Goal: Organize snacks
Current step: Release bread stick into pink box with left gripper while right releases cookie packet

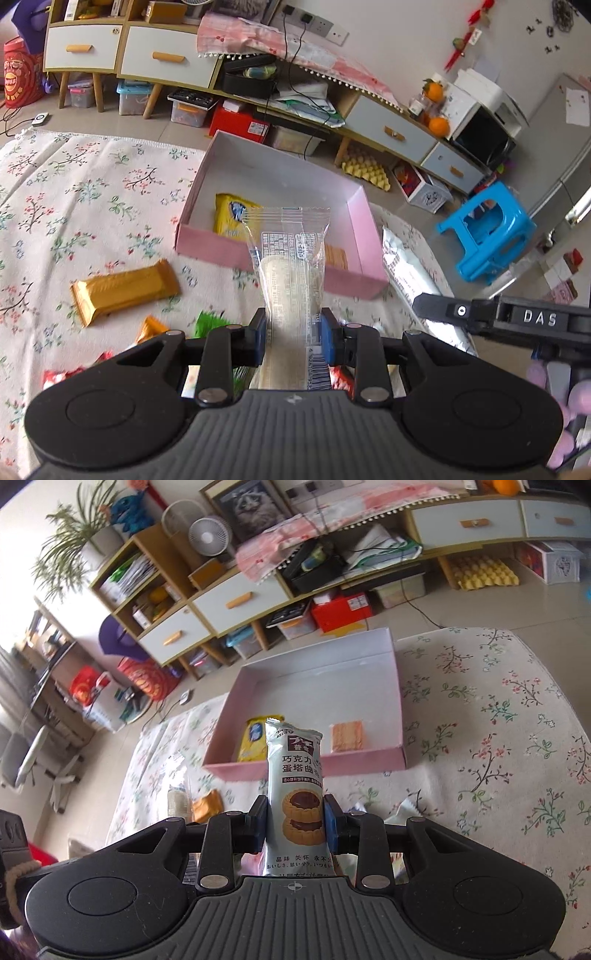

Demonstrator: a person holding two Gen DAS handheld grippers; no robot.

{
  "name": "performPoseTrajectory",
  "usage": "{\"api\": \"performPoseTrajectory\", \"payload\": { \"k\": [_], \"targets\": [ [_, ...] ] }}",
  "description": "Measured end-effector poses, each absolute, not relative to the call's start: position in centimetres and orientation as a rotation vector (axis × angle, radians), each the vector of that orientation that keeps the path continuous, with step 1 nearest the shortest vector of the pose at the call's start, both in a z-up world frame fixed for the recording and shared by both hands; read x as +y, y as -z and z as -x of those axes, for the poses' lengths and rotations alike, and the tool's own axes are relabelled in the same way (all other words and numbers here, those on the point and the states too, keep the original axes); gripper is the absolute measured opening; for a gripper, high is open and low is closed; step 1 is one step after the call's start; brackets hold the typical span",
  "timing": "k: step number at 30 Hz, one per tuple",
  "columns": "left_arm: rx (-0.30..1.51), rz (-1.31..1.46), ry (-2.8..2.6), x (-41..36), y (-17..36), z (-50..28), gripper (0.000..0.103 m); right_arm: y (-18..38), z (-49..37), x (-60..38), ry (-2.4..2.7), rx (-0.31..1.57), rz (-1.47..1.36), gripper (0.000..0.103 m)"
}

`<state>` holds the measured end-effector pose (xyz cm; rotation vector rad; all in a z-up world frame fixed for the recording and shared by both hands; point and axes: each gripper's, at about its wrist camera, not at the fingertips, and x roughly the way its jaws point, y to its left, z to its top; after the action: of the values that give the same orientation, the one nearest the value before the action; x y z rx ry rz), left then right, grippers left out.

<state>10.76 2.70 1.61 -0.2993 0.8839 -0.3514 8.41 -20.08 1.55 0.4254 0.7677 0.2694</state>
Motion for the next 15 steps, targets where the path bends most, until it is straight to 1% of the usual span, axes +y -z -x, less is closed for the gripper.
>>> {"api": "performPoseTrajectory", "payload": {
  "k": [5, 9, 15],
  "targets": [
    [0.881, 0.345, 0.318, 2.5, -1.3, -12.9, 0.026, -1.2, -10.2, -20.4, -0.236, 0.774, -0.461, 0.030],
    [0.888, 0.328, 0.322, 2.0, -1.3, -14.5, 0.026, -1.2, -12.2, -20.9, -0.211, 0.785, -0.469, 0.030],
    [0.895, 0.321, 0.338, 1.0, -1.1, -17.0, 0.026, -2.2, -14.7, -21.9, -0.186, 0.742, -0.482, 0.030]
  ]
}}
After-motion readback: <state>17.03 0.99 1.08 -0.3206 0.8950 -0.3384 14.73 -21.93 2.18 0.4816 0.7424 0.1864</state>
